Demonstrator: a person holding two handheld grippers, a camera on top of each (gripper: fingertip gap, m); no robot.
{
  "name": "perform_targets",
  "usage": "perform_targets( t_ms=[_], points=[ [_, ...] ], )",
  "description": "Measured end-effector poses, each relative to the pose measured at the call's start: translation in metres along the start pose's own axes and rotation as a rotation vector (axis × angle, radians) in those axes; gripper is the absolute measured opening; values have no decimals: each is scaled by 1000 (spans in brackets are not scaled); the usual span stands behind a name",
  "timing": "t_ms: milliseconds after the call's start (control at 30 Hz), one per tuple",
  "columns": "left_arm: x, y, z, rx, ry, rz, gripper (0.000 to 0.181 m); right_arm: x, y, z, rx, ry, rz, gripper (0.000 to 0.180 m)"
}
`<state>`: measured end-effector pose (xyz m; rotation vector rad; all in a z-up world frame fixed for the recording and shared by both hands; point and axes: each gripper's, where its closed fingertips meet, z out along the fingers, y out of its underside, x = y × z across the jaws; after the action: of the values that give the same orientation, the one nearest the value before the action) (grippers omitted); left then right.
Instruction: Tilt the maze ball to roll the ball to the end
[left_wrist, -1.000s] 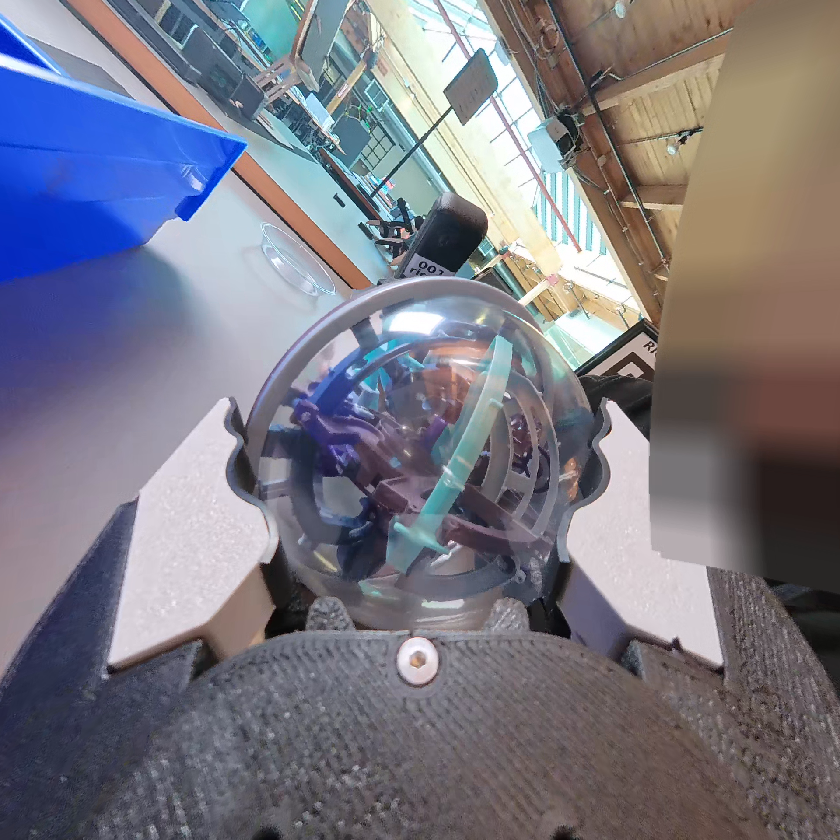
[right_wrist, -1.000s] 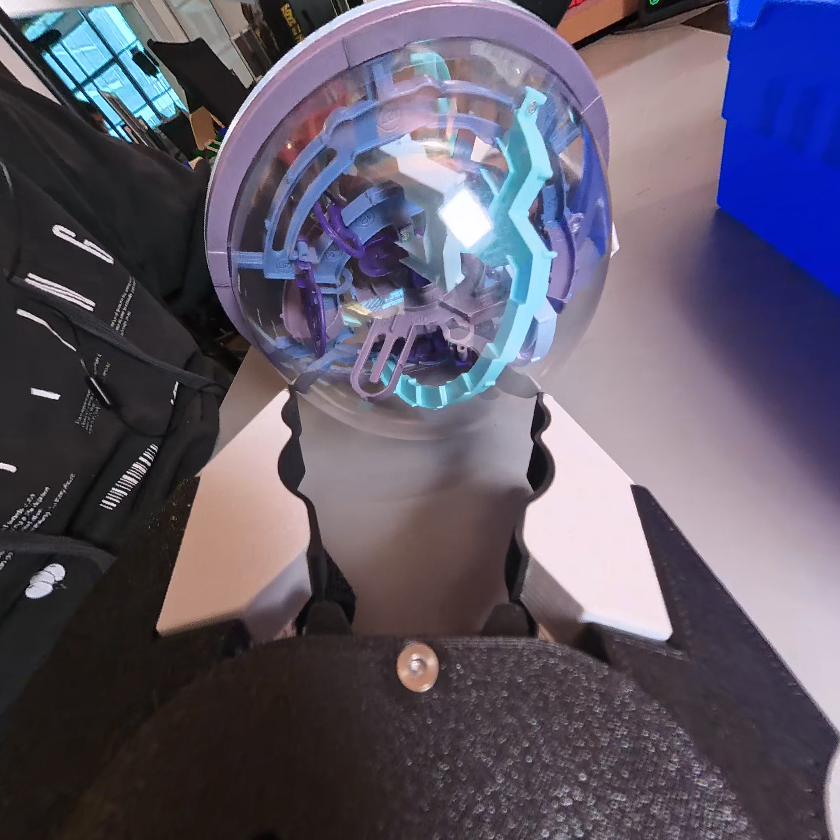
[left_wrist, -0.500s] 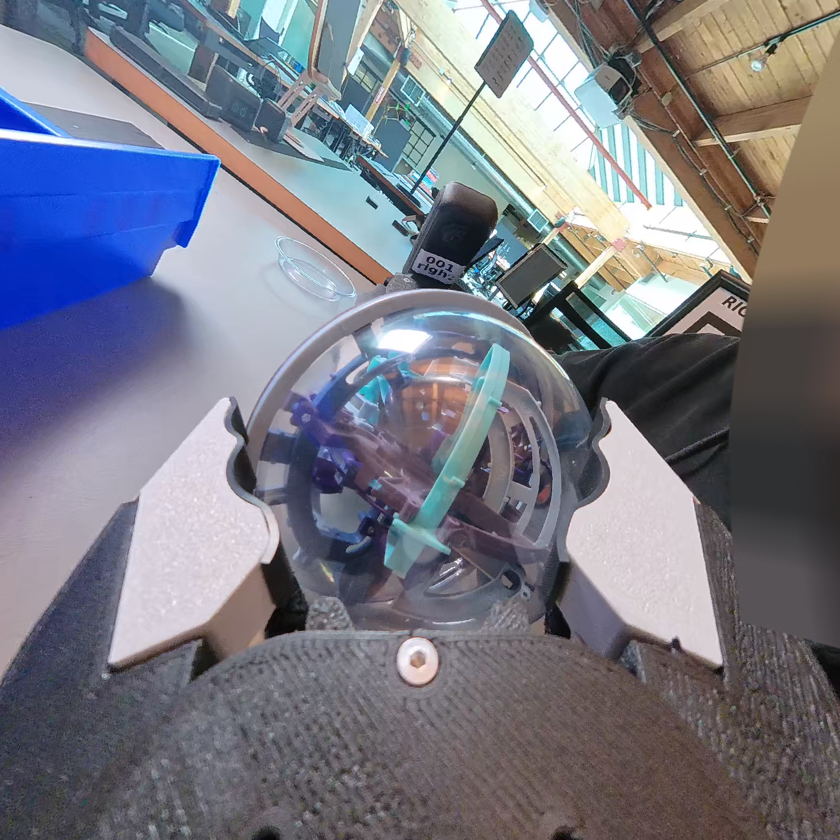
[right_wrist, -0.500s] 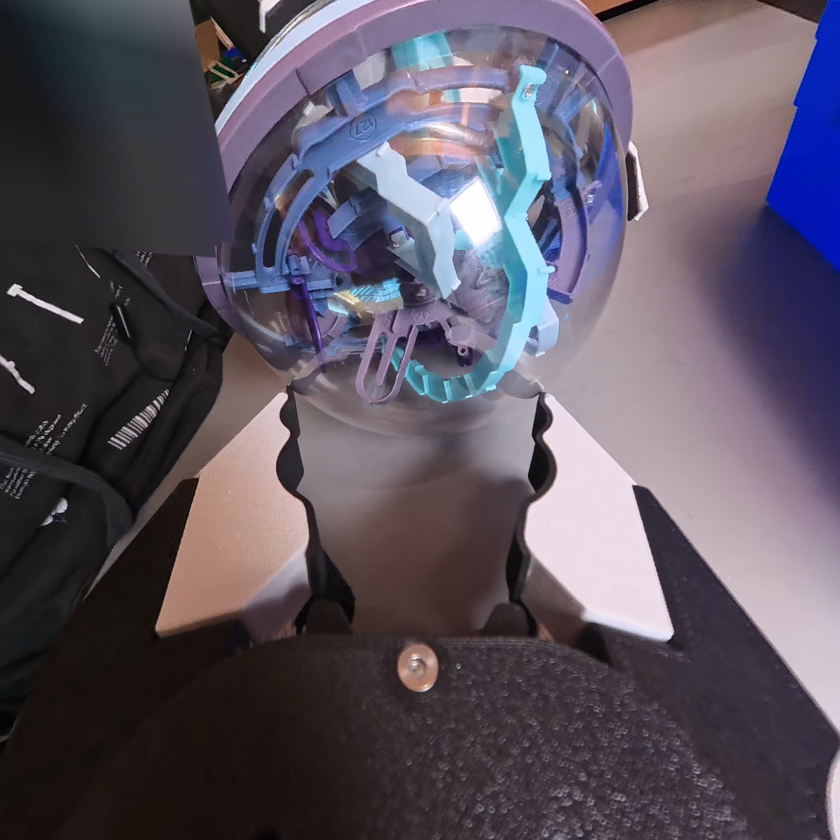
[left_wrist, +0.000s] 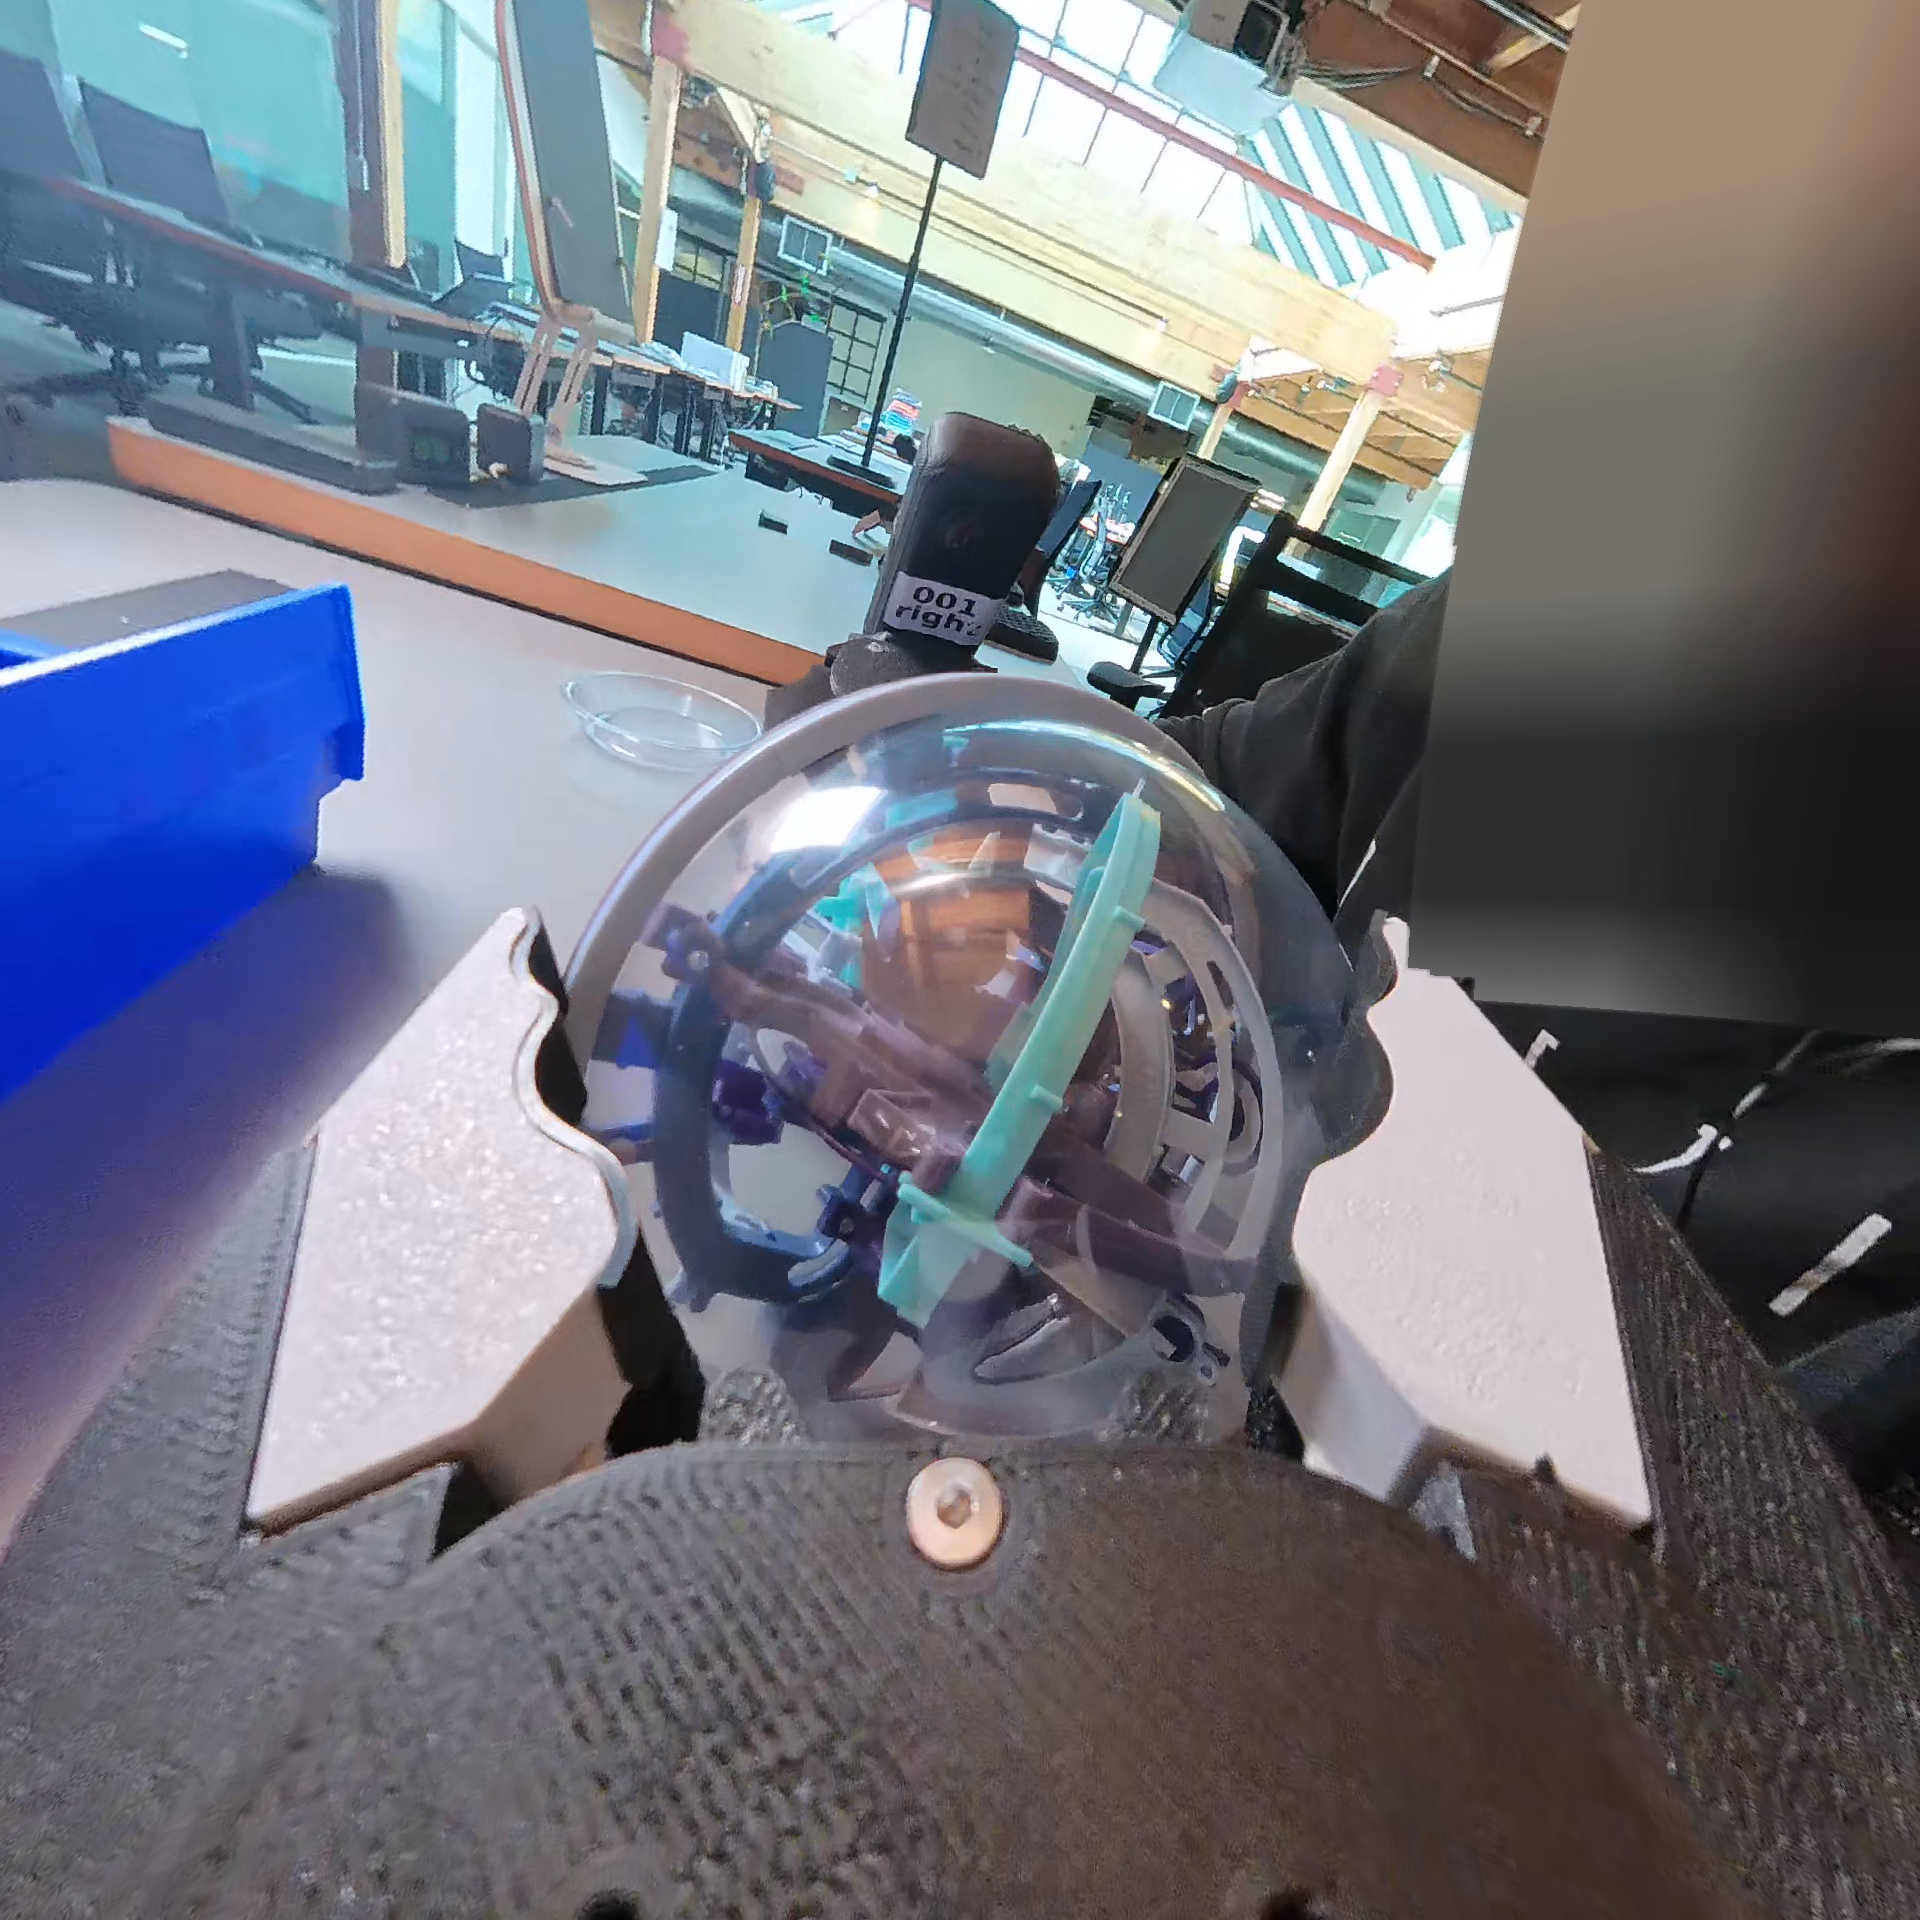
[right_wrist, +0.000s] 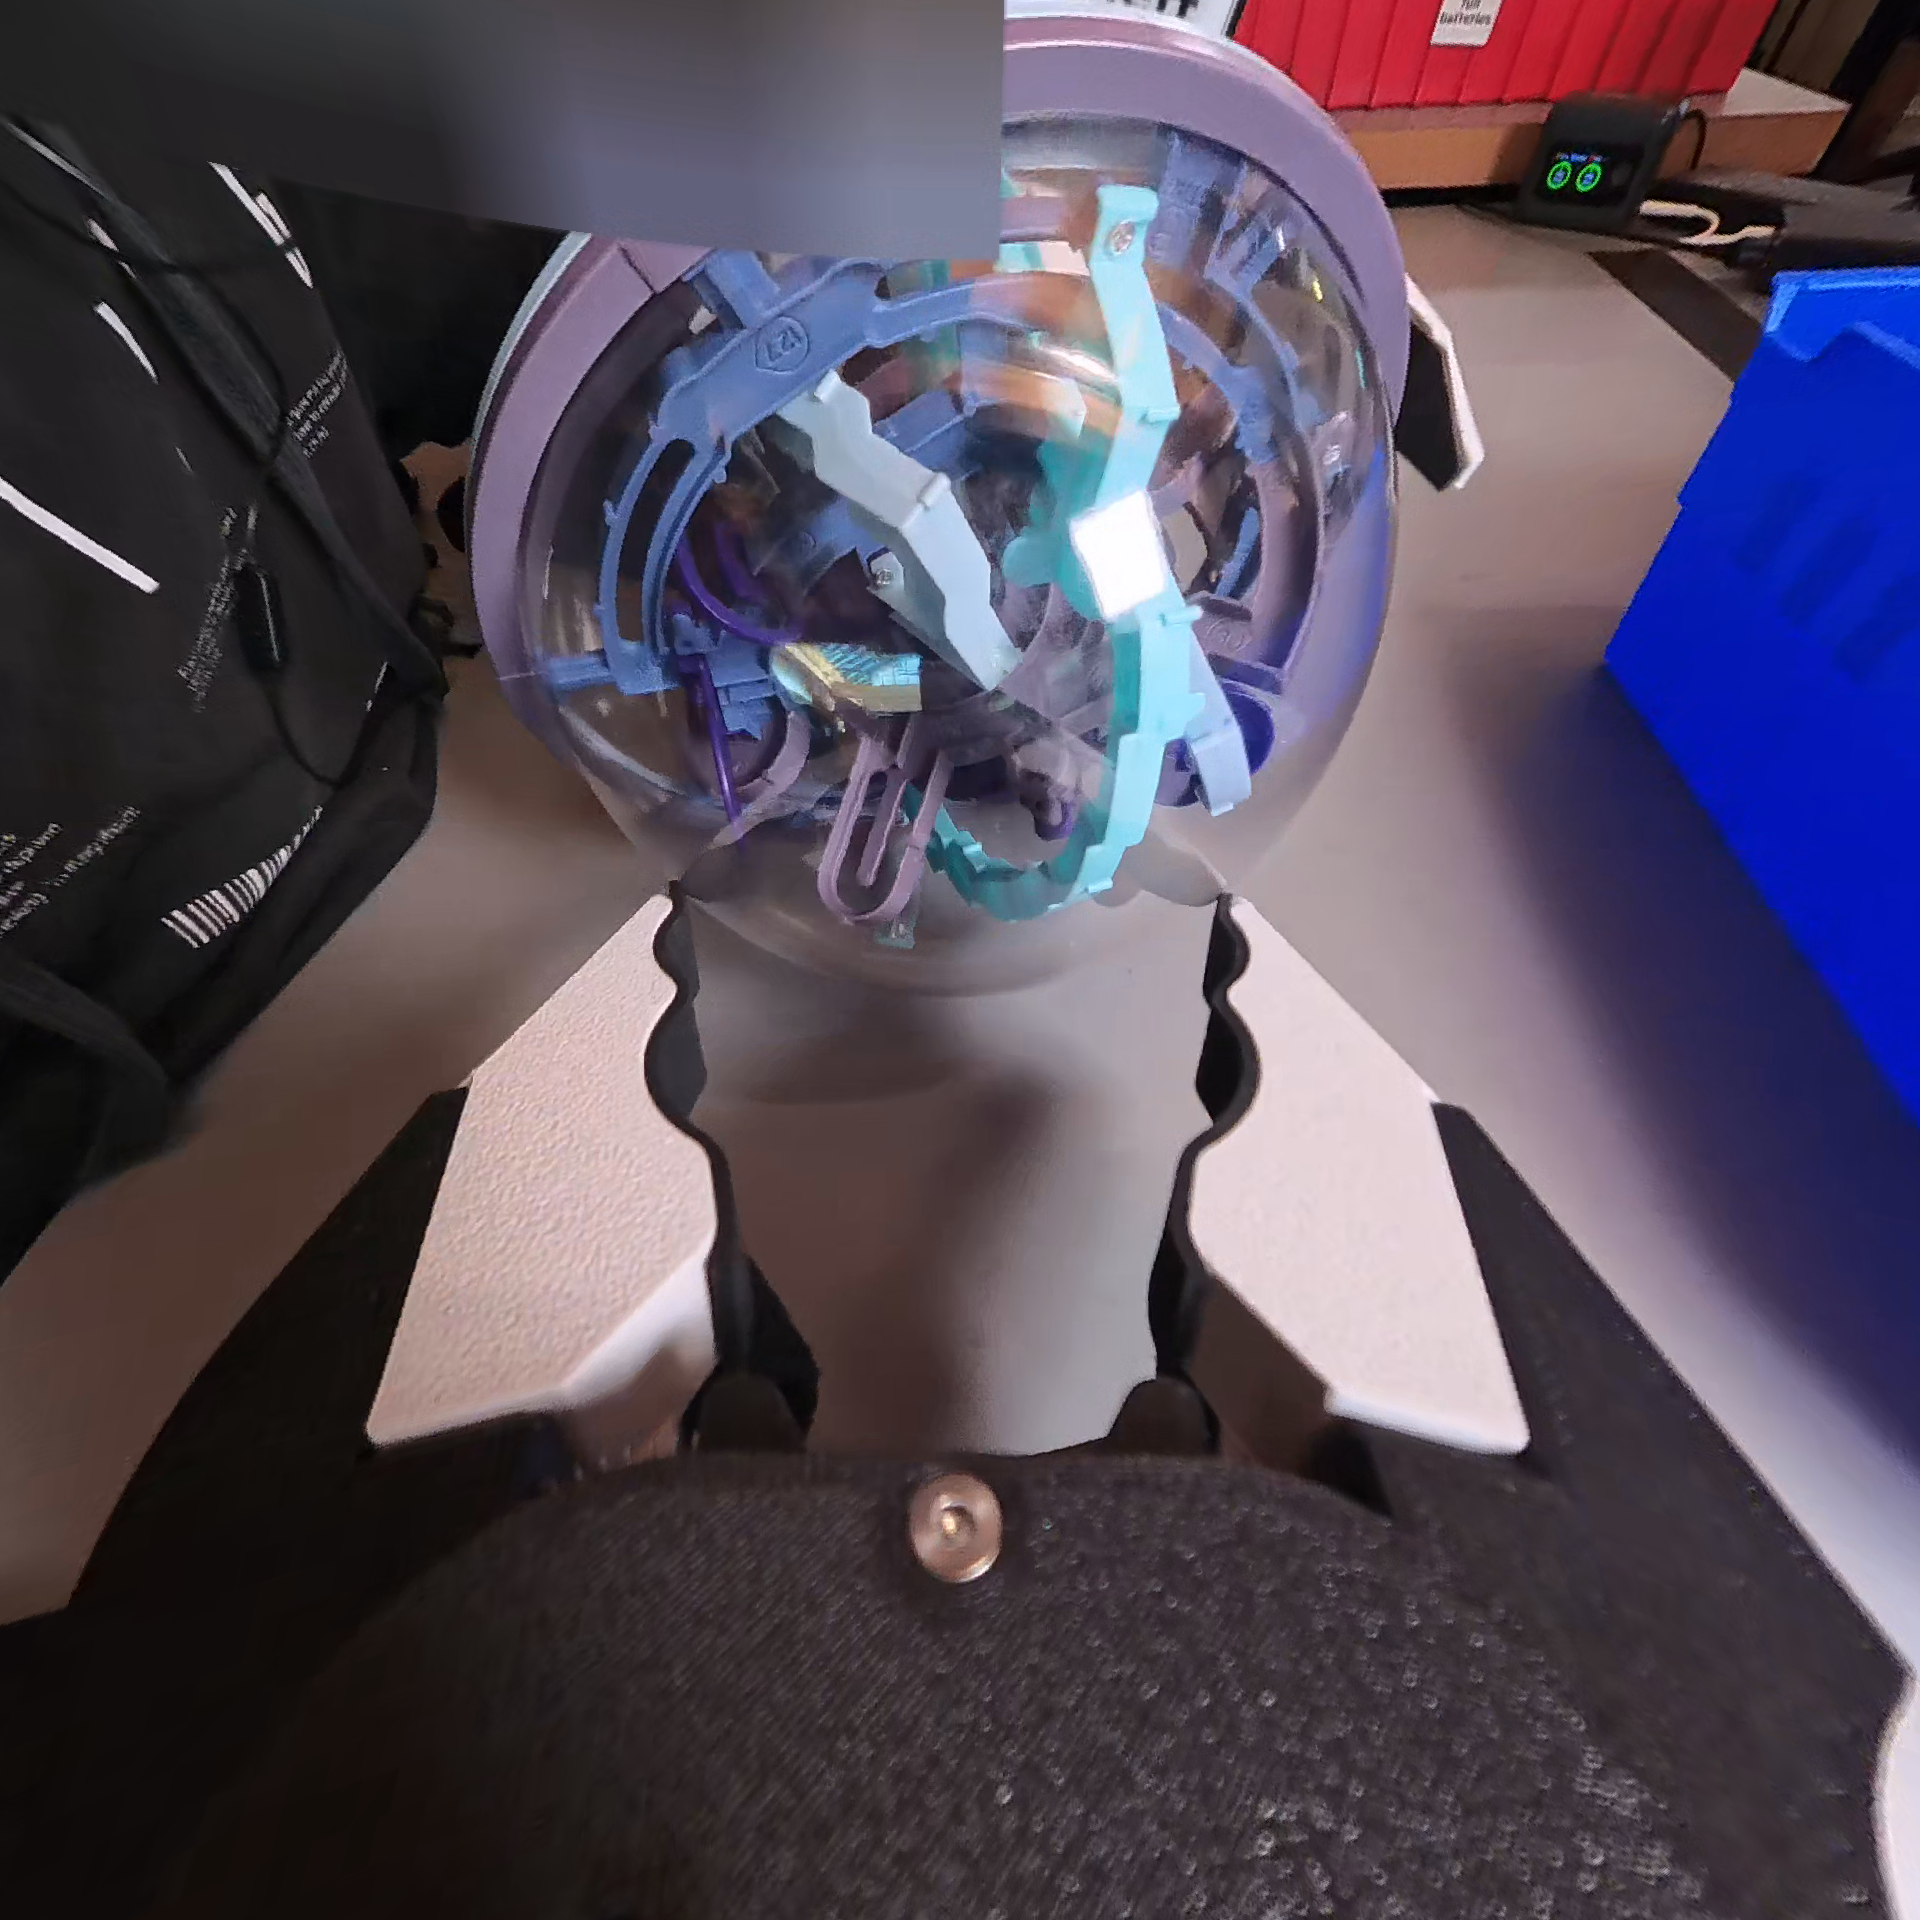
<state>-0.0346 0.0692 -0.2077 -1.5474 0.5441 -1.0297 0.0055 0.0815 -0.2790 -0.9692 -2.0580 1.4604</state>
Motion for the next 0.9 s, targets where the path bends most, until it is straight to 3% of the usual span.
perform_targets(
  t_ms=[433,900],
  points=[
    [6,-2,-10,61,61,98,145,0,-17,-5,66,22,-11,97],
    [9,16,-22,13,133,185,145,-7,-45,-12,188,71,-33,97]
  ],
)
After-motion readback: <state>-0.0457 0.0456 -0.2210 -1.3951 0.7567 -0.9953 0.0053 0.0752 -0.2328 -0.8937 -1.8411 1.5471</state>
